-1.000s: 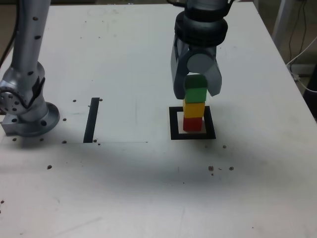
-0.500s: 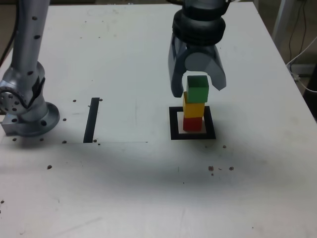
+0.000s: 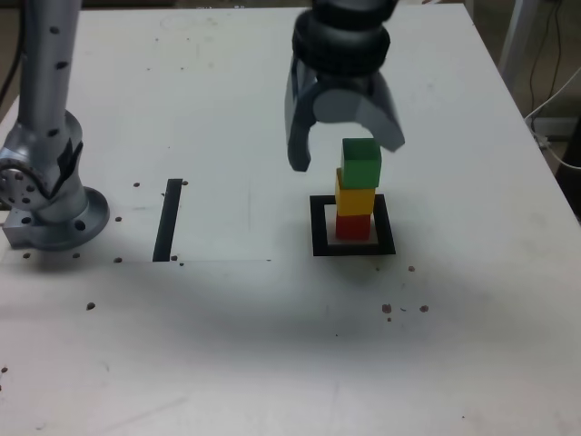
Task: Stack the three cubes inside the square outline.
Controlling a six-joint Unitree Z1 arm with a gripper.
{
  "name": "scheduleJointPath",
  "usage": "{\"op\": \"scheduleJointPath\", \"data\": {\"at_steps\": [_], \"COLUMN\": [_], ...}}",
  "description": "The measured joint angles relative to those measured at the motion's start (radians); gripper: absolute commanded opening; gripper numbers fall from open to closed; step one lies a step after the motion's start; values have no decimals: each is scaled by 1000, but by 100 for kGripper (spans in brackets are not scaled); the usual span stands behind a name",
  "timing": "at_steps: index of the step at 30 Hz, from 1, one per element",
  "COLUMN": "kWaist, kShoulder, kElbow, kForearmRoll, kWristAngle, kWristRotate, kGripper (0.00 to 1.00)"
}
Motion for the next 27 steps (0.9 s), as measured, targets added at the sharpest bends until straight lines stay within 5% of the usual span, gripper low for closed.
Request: {"op": "scheduleJointPath", "data": {"at_steps": [12,19,27], "kWaist": [-24,-26,-26], "kShoulder": [-256,-327,-363], "kElbow": [192,369,585], "kForearmRoll": [4,-17,-134], "kWristAngle": [-15,-23,-32], "kWristRotate": [46,49,50], "kGripper": [99,99,99]}}
